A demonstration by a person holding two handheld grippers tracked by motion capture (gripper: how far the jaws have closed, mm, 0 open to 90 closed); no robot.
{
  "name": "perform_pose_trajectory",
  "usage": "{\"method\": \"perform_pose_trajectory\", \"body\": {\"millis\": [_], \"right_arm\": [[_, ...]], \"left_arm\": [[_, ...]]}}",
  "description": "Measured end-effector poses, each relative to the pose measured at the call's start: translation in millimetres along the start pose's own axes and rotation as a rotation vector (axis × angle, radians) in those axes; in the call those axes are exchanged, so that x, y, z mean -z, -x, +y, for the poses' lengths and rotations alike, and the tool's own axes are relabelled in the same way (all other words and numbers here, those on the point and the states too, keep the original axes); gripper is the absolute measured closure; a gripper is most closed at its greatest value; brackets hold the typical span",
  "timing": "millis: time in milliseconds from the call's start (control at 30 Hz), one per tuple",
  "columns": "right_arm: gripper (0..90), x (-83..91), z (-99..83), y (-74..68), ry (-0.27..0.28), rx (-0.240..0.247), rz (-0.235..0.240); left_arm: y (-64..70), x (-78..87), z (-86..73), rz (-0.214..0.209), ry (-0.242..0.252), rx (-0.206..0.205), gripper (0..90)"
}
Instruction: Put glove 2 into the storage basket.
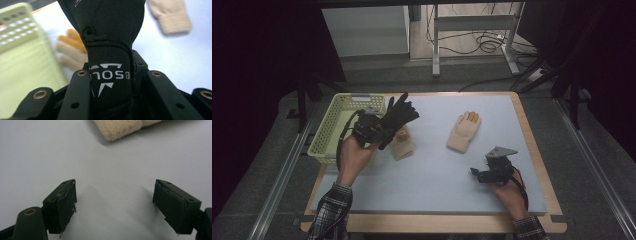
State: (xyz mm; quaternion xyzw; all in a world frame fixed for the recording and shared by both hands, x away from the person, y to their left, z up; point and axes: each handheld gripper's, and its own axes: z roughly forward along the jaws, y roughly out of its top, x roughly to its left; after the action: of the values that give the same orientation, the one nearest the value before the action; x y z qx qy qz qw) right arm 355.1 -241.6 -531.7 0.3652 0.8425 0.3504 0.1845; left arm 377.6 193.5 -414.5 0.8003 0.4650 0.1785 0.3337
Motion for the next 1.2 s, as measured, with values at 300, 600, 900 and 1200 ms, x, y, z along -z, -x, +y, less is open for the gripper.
{"method": "perform_pose_trajectory", "body": {"millis": [300, 600, 900, 1200], "right_arm": [[18.8, -0.1, 0.0, 0.1, 0.001, 0.002, 0.000], [18.8, -0.1, 0.0, 0.1, 0.001, 0.002, -0.001], [18.8, -0.1, 0.0, 0.0, 0.001, 0.001, 0.000], [18.8, -0.1, 0.0, 0.0, 0.001, 0.001, 0.000]], "left_arm": [[-45.2, 15.0, -11.8, 0.120, 0.014, 0.085, 68.2], [-86.0, 14.2, -28.9, 0.203, -0.007, 0.170, 68.1], [-120.6, -4.1, -46.8, 0.282, -0.133, 0.224, 67.7], [-139.7, -35.6, -53.1, 0.340, -0.299, 0.234, 66.7]]}}
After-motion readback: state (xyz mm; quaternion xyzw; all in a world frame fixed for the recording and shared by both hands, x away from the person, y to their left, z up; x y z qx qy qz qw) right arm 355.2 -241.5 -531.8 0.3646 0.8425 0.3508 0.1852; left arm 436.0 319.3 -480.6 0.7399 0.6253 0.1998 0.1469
